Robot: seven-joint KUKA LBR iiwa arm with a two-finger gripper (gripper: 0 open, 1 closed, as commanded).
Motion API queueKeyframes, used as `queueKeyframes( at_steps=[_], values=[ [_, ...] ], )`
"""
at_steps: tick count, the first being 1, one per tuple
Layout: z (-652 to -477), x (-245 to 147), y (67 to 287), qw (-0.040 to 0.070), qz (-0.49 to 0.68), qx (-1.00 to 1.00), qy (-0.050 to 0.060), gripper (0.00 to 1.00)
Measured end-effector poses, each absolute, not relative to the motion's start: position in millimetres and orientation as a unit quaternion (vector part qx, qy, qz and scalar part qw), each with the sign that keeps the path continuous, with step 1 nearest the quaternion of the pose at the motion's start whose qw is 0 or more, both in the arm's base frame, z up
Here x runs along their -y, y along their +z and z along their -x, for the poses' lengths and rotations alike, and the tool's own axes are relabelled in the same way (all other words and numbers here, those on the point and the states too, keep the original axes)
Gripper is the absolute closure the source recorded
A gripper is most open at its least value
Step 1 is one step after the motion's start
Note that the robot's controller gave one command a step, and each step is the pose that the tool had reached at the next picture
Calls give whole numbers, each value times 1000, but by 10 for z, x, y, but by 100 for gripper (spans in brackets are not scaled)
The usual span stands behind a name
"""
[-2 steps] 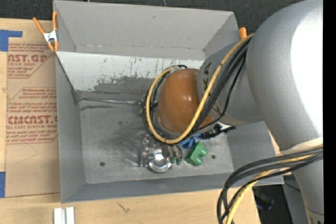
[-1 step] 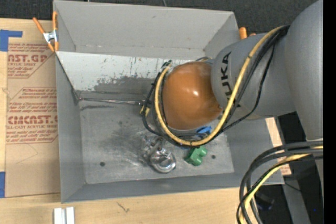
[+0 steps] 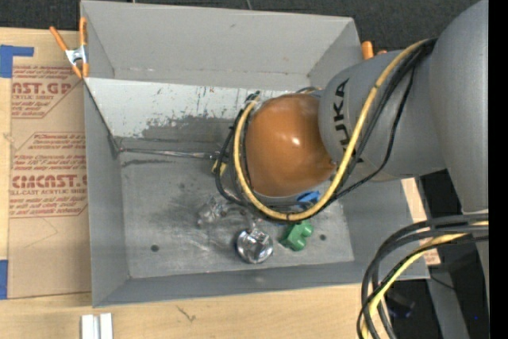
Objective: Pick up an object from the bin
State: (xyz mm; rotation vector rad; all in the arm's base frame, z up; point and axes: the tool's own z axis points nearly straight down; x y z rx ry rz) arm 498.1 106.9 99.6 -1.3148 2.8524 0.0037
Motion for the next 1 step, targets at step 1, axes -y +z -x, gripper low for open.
queueKeyframes(
  at_steps=[1],
  values=[
    [-4981, -465, 731, 8, 541, -841, 1, 0]
  ],
)
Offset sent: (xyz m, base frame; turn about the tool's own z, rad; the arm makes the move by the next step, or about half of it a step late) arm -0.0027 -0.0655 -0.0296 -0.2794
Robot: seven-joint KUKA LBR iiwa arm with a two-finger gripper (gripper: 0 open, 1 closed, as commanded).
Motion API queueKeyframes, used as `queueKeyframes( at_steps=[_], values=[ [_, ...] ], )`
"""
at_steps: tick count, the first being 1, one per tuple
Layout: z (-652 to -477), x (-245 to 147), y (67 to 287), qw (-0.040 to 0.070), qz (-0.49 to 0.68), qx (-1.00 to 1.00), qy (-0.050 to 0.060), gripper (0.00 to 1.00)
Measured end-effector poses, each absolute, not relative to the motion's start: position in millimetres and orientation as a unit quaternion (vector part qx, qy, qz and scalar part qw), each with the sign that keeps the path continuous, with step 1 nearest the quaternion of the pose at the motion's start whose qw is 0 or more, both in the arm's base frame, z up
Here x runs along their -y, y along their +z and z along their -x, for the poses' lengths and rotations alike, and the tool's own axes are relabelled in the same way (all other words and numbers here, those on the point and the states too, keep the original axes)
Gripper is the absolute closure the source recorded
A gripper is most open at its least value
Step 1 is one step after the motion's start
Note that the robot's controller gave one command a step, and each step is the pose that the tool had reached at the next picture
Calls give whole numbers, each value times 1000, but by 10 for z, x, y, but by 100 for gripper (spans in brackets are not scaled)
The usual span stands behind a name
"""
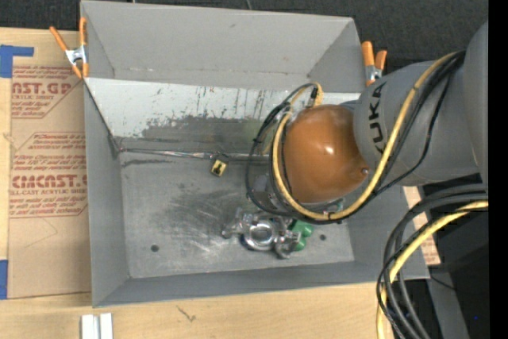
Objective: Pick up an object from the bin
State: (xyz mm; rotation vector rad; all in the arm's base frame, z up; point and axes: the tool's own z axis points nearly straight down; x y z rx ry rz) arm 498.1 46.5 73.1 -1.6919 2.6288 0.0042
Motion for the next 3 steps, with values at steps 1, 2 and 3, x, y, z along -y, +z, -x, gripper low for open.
queueKeyframes(
  at_steps=[1, 2, 3],
  values=[
    [-4984, -456, 736, 7, 541, -841, 1, 100],
    [-4854, -327, 1870, 3, 552, -834, -1, 100],
    [-5078, -166, 2224, 3, 558, -830, -1, 100]
  ],
)
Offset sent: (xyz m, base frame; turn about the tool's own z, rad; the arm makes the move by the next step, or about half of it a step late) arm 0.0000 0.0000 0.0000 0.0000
